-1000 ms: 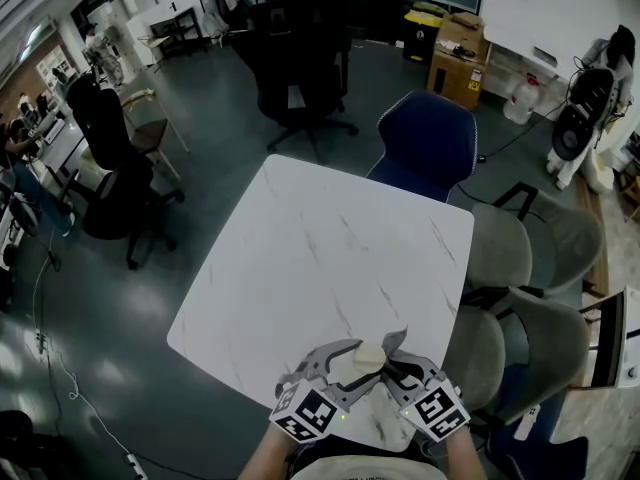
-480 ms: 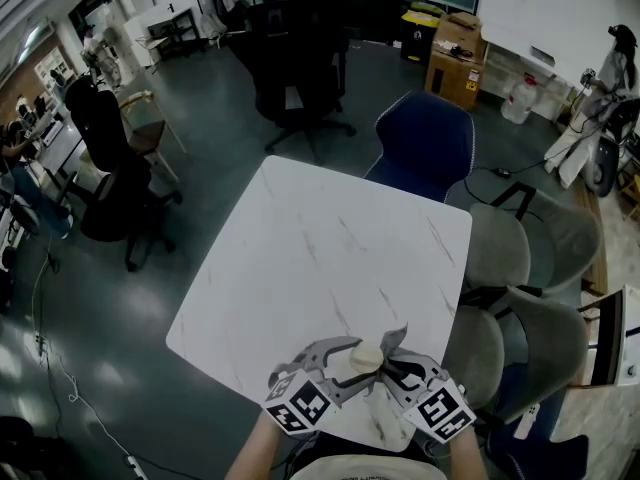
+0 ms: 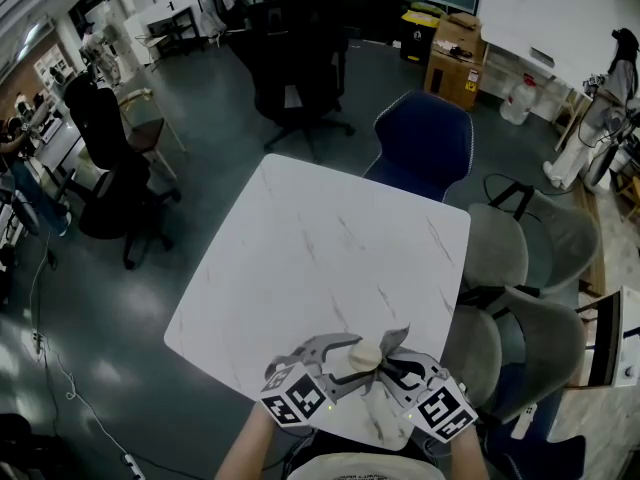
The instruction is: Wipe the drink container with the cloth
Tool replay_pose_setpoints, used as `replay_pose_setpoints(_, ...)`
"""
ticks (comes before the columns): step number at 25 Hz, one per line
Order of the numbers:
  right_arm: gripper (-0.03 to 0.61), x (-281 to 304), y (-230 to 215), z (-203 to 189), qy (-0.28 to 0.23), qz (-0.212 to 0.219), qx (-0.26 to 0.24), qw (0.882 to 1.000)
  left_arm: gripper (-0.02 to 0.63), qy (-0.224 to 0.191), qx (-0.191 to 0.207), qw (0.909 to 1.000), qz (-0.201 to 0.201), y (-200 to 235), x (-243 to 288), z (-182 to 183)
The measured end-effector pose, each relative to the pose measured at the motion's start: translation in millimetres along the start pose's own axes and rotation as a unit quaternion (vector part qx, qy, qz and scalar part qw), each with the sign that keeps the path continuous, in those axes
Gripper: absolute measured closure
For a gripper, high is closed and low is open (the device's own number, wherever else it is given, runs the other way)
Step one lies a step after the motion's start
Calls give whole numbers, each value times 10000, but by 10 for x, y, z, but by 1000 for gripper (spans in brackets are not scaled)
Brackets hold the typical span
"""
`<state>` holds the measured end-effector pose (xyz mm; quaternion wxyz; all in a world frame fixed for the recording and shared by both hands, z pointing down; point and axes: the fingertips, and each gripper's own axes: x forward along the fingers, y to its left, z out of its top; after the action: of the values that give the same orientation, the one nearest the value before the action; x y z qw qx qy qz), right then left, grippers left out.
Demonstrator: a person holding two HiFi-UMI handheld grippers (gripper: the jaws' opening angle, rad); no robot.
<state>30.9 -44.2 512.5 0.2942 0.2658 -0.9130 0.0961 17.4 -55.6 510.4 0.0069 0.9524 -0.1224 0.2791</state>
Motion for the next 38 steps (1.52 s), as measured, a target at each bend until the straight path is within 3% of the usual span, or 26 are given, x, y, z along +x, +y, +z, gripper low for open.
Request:
replay_pose_setpoints(9,522,-43,19,105,-102,105,-1,9999,350,-13,285,9983,-500,-3,-29,-5)
replay_pose_setpoints(17,522,-61,28,115,-113,128,-40,9998,350,-65,403,9969,-666,-14,-28,5)
replay_pose_setpoints(26,522,-63,-8,103,-133,16,3,9999,350,-51,320,9991,-264,-7,5,4)
replay_pose_setpoints(38,522,23,-26,-13,-113,-59,142,9998,350,-215,-156,9983,523,22,-62,-8)
